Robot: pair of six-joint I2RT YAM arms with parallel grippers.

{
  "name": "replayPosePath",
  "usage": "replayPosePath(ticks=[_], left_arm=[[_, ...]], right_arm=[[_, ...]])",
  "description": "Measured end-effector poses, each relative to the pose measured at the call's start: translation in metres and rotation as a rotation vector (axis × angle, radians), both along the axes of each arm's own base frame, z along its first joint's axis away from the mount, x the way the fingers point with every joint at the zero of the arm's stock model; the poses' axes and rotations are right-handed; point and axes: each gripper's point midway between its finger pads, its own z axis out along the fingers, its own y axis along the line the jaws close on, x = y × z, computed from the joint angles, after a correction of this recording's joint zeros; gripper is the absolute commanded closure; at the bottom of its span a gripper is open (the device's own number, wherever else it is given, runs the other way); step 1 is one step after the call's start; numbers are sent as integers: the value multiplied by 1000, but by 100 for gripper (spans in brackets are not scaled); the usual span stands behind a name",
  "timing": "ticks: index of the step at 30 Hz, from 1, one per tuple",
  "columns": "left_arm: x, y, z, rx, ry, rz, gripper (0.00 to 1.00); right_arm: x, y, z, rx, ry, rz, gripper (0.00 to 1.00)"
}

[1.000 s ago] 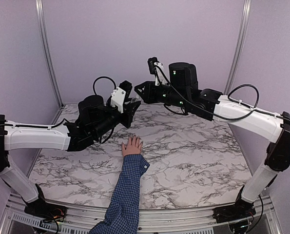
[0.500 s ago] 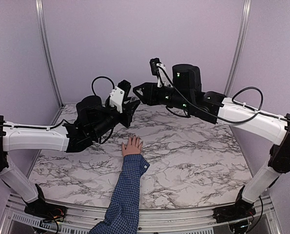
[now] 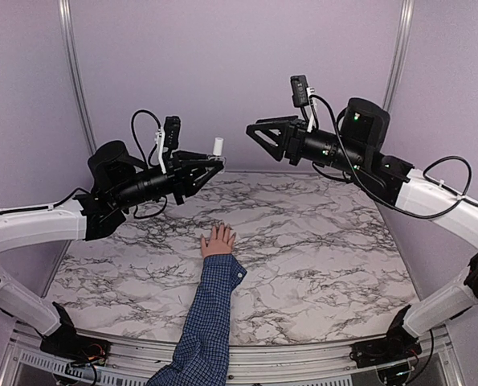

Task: Paint the nails
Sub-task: Screw the nail polish bottle cap onto the nail polish bottle.

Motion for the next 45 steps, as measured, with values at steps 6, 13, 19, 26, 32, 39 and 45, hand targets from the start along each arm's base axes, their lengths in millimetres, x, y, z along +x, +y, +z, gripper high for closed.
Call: replayPosePath(ticks=[6, 13, 19, 26, 32, 39, 45], left_arm=[[-46, -11, 5, 8, 30, -294, 100], [-83, -17, 32, 3, 30, -544, 100], [-106, -29, 31, 30, 70, -696, 100], [-112, -37, 22, 53, 110, -756, 100], [-113, -37, 24, 54, 114, -771, 100], [-113, -37, 24, 53, 123, -773, 100], [-113, -37, 26, 46, 119, -774, 100]], right_arm=[[-45, 15, 5, -29, -109, 277, 51], [-88, 15, 28, 16, -223, 518, 56], [-105, 20, 37, 33, -259, 624, 58], [-121, 36, 29, 20, -262, 706, 60], [-126, 39, 25, 11, -255, 729, 62], [-130, 41, 20, -4, -255, 744, 65], [-130, 41, 17, -11, -257, 743, 70]])
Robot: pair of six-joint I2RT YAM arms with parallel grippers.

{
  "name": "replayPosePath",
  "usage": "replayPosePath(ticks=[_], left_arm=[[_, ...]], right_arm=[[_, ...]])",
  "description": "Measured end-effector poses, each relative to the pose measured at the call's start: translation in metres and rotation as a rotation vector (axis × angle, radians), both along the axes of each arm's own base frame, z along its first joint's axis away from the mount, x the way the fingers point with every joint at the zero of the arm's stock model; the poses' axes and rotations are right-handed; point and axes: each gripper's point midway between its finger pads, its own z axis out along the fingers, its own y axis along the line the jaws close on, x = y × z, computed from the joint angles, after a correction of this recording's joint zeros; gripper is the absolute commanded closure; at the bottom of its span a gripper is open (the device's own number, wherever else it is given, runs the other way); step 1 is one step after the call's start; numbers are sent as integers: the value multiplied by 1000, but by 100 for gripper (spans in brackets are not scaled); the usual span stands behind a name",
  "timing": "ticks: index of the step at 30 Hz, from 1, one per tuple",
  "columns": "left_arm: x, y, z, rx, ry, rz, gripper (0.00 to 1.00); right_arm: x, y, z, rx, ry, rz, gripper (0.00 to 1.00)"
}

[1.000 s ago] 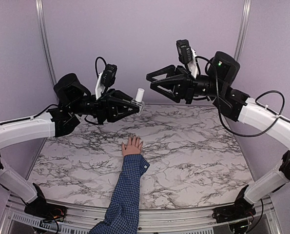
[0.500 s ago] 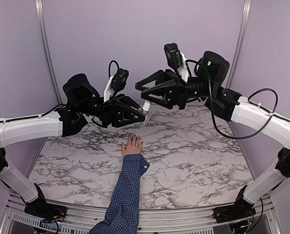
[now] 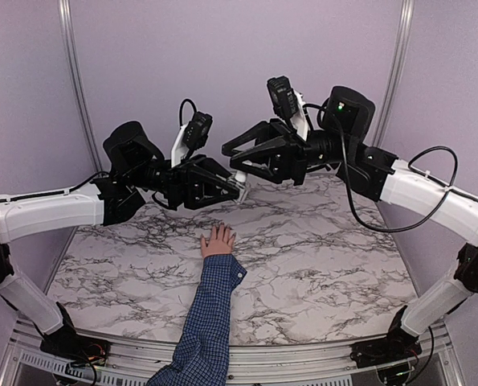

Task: Paint the nails
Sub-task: Screw the nail polish bottle cap onto the nail polish bottle.

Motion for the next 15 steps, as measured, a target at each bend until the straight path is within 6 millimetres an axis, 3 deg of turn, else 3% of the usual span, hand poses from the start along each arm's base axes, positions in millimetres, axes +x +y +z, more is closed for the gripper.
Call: replayPosePath(ticks=[7, 10, 15], left_arm=[[1, -1, 0, -4, 1, 0, 100], [1, -1, 1, -5, 6, 2, 100], [3, -1, 0, -5, 9, 5, 100]], right_arm=[[1, 1, -5, -13, 0, -2, 83], [0, 1, -7, -21, 6, 3, 100], [1, 1, -8, -29, 17, -1, 100]])
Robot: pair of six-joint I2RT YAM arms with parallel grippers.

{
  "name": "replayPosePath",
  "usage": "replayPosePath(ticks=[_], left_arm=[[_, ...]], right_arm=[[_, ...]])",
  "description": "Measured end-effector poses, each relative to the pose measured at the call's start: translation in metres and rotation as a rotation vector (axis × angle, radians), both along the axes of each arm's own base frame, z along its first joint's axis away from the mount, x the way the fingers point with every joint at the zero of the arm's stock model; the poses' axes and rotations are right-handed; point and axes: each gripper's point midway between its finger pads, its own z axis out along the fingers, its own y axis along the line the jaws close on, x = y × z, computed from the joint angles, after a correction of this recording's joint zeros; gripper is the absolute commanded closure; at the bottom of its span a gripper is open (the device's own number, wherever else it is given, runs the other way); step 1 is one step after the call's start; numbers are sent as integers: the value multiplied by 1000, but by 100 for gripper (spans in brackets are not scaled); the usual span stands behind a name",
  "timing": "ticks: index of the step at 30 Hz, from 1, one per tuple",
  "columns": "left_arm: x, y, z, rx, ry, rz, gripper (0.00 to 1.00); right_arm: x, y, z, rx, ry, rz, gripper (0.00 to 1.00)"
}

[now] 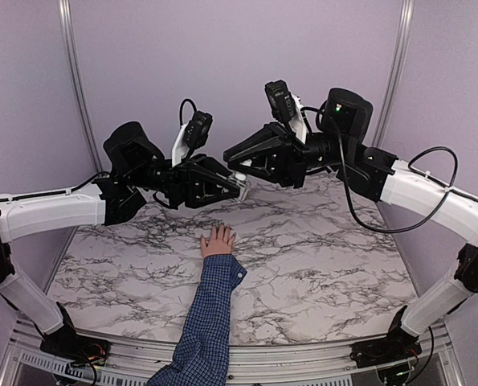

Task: Paint the nails
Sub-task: Screw the nail polish bottle cap onto the nail polish bottle.

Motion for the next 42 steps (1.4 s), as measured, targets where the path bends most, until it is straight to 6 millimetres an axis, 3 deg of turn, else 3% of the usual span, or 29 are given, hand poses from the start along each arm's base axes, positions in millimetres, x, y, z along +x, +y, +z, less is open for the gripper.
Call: replayPosePath(ticks=[7, 22, 30, 42], left_arm=[[7, 0, 1, -12, -8, 32, 100], [49, -1, 4, -87, -77, 291, 100], [77, 1, 7, -122, -127, 470, 100], [124, 7, -14, -91, -141, 783, 100]], right_arm=[[4, 0, 1, 0, 7, -18, 100], [46, 5, 5, -20, 59, -253, 100], [77, 10, 9, -36, 107, -382, 100], [132, 15, -14, -82, 205, -632, 100]])
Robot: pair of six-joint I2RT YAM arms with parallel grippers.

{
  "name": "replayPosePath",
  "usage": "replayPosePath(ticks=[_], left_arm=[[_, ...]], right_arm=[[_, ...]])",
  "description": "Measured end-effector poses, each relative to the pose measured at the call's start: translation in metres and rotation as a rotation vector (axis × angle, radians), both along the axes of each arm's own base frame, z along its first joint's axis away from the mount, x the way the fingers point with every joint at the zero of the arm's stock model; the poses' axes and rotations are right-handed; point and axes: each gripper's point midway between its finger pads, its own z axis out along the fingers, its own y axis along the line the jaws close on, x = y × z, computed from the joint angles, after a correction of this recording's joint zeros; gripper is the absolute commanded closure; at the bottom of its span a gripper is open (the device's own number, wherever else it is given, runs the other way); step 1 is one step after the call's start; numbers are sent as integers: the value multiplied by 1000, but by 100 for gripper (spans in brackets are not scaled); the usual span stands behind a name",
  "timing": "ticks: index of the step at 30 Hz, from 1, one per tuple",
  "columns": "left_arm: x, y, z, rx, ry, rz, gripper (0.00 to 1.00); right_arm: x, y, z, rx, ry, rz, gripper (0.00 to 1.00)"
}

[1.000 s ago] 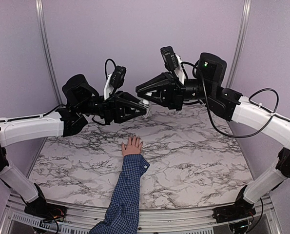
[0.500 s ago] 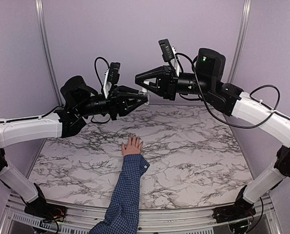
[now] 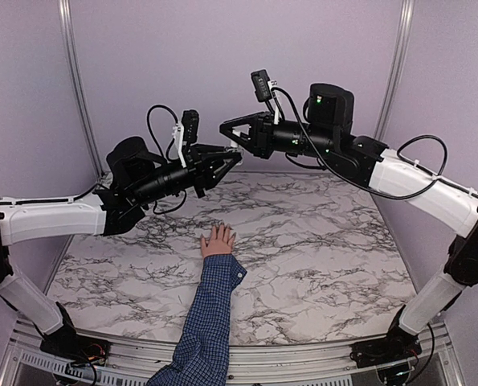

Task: Paint the nails
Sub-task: Screw the nail polish bottle cap onto the nail polish bottle.

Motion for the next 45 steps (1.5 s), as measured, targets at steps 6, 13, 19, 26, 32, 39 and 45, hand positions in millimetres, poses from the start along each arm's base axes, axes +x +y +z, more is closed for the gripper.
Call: replayPosePath(ticks=[6, 13, 19, 26, 32, 39, 45], left_arm=[[22, -2, -13, 24, -13, 161, 100], [47, -7, -37, 84, -43, 374, 100], [58, -14, -42, 109, -86, 518, 100], [64, -17, -43, 124, -118, 609, 100], [63, -18, -45, 128, -122, 598, 100], [47, -11, -42, 73, -90, 396, 100], [21, 3, -13, -23, -35, 94, 100]], right_arm=[[26, -2, -12, -12, 56, -150, 100], [56, -8, -37, -51, 124, -332, 100], [70, -17, -45, -53, 156, -446, 100], [76, -24, -45, -37, 173, -544, 100], [74, -25, -46, -12, 160, -541, 77], [46, -23, -36, 30, 143, -387, 32], [16, -49, 8, 144, 54, -214, 22]])
